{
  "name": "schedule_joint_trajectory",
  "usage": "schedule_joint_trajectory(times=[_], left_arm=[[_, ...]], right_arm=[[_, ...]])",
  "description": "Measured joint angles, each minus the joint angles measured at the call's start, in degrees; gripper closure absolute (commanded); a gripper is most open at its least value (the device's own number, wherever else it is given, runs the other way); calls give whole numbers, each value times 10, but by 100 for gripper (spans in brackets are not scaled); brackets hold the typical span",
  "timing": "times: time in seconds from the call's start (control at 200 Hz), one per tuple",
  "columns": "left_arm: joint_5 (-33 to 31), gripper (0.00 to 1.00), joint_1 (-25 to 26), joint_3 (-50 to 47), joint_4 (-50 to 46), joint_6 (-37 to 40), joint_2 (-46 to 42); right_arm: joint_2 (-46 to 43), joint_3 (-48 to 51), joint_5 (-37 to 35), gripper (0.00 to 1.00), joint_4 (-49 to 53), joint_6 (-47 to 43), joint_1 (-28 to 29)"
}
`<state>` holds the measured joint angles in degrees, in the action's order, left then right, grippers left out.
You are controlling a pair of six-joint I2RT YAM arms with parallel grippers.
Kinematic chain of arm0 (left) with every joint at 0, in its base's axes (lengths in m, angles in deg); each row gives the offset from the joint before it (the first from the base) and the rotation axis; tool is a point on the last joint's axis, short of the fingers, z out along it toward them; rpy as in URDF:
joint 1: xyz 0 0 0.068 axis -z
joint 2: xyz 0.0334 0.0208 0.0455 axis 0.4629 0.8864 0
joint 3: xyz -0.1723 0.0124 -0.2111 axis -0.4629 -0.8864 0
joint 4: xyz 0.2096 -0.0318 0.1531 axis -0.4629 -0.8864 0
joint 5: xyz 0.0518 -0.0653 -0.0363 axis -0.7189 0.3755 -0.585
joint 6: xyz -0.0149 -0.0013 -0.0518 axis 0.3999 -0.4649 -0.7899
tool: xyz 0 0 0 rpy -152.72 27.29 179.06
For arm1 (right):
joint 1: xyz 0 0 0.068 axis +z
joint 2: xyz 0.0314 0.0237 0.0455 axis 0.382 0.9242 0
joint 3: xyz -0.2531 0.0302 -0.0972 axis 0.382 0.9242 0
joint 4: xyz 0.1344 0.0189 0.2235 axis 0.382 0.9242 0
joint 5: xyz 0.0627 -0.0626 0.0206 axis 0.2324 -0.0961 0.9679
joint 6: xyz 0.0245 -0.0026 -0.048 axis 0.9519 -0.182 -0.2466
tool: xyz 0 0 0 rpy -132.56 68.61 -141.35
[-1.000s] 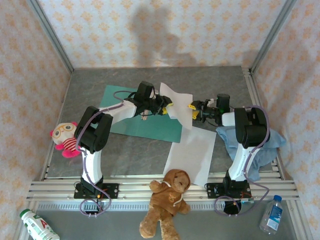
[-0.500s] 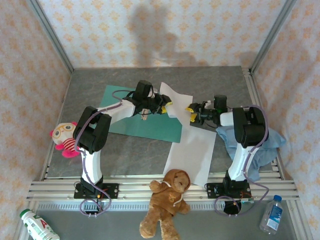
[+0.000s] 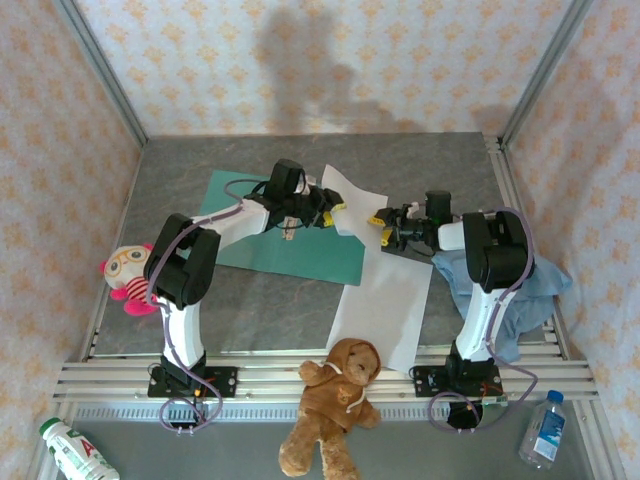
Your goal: Put the files into the folder
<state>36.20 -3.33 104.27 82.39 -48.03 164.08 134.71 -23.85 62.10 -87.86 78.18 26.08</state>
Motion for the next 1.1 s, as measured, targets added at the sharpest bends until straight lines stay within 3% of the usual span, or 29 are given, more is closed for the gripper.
schedule_joint_trajectory(times=[0.275, 0.65, 1.101], left_arm=[[12, 64, 0, -8, 1, 0, -34], [15, 64, -7, -38, 38, -26, -37], [14, 64, -8, -86, 111, -83, -38]], right_arm=[[0, 0, 6, 57, -45, 46, 1], [-15, 17, 13, 53, -149, 133, 7], [6, 54, 10, 48, -209, 172, 22]])
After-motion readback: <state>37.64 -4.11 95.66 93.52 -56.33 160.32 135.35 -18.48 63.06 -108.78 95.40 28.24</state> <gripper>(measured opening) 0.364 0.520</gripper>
